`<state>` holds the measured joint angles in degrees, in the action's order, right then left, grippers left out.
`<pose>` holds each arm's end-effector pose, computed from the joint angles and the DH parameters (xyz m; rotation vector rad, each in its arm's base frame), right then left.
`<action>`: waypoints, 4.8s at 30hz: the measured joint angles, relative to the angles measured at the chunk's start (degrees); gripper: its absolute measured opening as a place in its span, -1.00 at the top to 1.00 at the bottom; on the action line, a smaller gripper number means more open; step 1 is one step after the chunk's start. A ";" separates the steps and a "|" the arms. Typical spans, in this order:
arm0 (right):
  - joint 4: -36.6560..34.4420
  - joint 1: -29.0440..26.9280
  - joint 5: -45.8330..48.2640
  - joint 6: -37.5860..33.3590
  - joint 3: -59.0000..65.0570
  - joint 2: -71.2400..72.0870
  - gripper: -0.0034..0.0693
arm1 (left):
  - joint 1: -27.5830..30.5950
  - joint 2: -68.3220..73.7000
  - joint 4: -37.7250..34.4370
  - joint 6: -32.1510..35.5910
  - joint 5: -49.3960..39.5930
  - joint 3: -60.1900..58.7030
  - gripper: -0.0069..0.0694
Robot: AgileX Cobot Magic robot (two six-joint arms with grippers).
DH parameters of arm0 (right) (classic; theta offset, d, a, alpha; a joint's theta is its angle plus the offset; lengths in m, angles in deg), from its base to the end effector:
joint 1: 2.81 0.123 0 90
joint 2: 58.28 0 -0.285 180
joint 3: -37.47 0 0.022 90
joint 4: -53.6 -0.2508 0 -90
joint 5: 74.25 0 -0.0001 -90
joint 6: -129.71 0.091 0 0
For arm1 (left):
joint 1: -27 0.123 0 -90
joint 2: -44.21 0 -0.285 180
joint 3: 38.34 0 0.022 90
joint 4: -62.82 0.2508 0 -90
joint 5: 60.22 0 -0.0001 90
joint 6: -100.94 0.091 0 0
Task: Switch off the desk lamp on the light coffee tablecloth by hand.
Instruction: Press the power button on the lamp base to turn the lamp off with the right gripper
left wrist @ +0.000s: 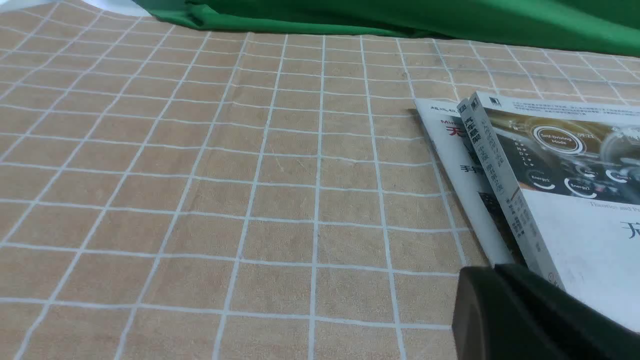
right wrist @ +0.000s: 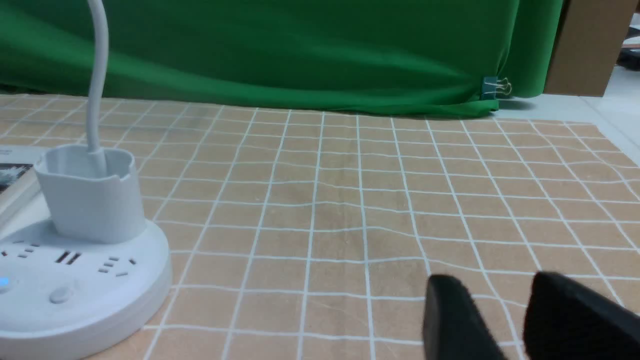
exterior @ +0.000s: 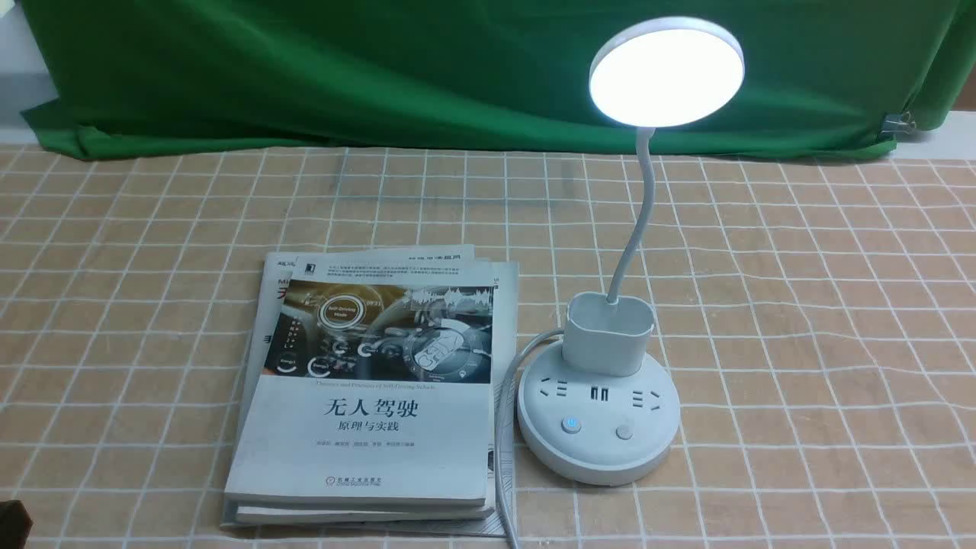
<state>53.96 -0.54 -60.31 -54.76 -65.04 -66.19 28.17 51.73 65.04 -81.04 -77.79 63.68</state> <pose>0.0557 0.0021 0.1894 -0.1061 1.7307 -0.0341 0.0543 0.0022 0.1813 -0.0246 1.7986 0.0268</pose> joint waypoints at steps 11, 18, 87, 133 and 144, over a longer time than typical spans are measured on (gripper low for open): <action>0.00 0.00 0.00 0.00 0.00 0.00 0.24 | 0.00 0.00 0.00 0.05 0.00 0.00 0.81; 0.00 0.00 0.00 0.00 0.00 0.00 0.24 | 0.00 0.00 0.00 0.05 0.00 0.00 0.81; -2.10 32.45 34.45 15.68 -63.04 -87.73 0.81 | 0.00 0.00 0.07 0.00 0.00 0.00 0.81; -0.84 32.65 32.95 16.25 -69.43 -106.31 0.80 | 0.00 0.00 0.07 0.00 0.00 0.00 0.81; -0.74 32.65 33.16 15.12 -69.33 -105.75 0.80 | 0.00 0.00 0.07 0.00 0.00 0.00 0.81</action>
<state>53.22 32.11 -27.15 -39.64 -134.36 -171.94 28.17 51.73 65.11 -81.04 -77.79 63.68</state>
